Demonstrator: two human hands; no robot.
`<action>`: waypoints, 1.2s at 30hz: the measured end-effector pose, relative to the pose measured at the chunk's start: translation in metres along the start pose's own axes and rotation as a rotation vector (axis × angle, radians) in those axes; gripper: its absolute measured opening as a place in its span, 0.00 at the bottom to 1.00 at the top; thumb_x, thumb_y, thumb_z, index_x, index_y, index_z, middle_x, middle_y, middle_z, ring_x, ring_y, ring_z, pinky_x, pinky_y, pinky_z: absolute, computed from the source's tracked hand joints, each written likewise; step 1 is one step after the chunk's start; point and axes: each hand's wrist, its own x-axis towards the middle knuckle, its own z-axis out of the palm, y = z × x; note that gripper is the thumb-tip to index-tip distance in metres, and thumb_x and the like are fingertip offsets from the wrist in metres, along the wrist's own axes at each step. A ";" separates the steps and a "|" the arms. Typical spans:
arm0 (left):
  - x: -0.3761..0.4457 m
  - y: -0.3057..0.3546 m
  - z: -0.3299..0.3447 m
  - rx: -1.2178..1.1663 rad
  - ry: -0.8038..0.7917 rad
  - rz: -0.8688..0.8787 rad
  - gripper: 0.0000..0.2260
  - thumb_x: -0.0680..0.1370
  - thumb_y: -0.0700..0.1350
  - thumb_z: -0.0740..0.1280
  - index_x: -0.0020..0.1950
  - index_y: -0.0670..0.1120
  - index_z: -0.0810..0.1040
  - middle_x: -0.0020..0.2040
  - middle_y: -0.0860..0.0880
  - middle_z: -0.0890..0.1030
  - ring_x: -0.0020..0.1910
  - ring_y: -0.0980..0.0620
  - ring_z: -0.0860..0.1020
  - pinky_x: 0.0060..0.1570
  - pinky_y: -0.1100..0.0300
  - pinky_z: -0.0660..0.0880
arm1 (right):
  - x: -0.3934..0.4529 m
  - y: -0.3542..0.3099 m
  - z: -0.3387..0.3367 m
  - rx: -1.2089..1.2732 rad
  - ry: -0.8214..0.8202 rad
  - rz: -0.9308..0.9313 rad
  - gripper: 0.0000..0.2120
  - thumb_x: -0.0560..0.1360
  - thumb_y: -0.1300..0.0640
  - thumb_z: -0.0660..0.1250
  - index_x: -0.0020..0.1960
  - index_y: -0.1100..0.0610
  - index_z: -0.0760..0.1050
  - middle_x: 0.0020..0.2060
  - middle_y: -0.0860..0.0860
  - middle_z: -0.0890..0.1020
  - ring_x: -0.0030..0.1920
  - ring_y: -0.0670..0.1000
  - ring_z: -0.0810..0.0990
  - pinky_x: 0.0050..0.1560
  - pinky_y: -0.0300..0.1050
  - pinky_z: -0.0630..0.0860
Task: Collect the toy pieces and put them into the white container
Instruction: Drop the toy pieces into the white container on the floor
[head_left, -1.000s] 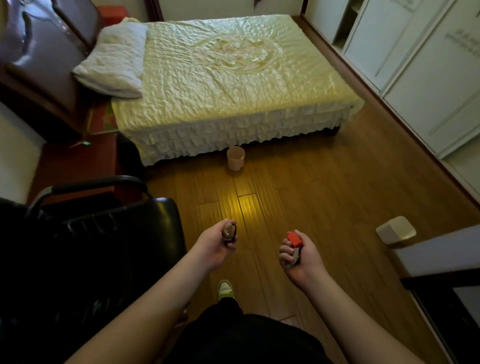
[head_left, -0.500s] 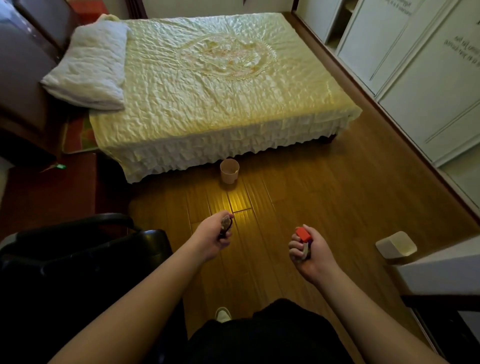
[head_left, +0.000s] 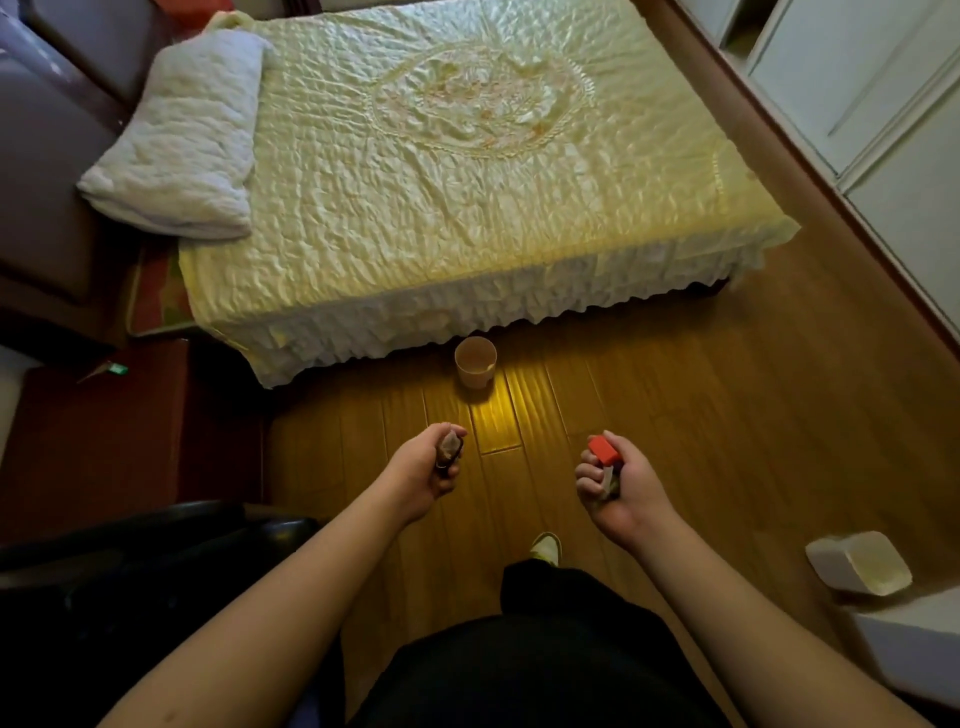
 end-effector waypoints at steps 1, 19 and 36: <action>0.008 0.009 0.008 -0.011 0.014 0.000 0.11 0.78 0.48 0.61 0.53 0.45 0.78 0.43 0.45 0.75 0.31 0.53 0.71 0.26 0.63 0.64 | 0.008 -0.014 0.006 -0.020 -0.010 0.010 0.11 0.79 0.51 0.61 0.51 0.59 0.70 0.32 0.51 0.72 0.26 0.45 0.69 0.20 0.34 0.65; 0.178 0.145 0.039 -0.006 0.098 0.053 0.13 0.80 0.39 0.60 0.63 0.48 0.73 0.59 0.43 0.75 0.56 0.43 0.77 0.49 0.54 0.78 | 0.157 -0.132 0.143 -0.116 0.018 0.083 0.11 0.79 0.50 0.62 0.53 0.59 0.70 0.32 0.51 0.73 0.27 0.45 0.70 0.21 0.34 0.66; 0.430 0.154 0.039 0.407 0.302 -0.093 0.08 0.78 0.41 0.65 0.56 0.52 0.75 0.53 0.51 0.77 0.49 0.53 0.78 0.42 0.60 0.77 | 0.342 -0.209 0.173 -0.012 0.142 0.113 0.11 0.71 0.52 0.66 0.48 0.58 0.71 0.31 0.49 0.71 0.25 0.43 0.68 0.20 0.32 0.64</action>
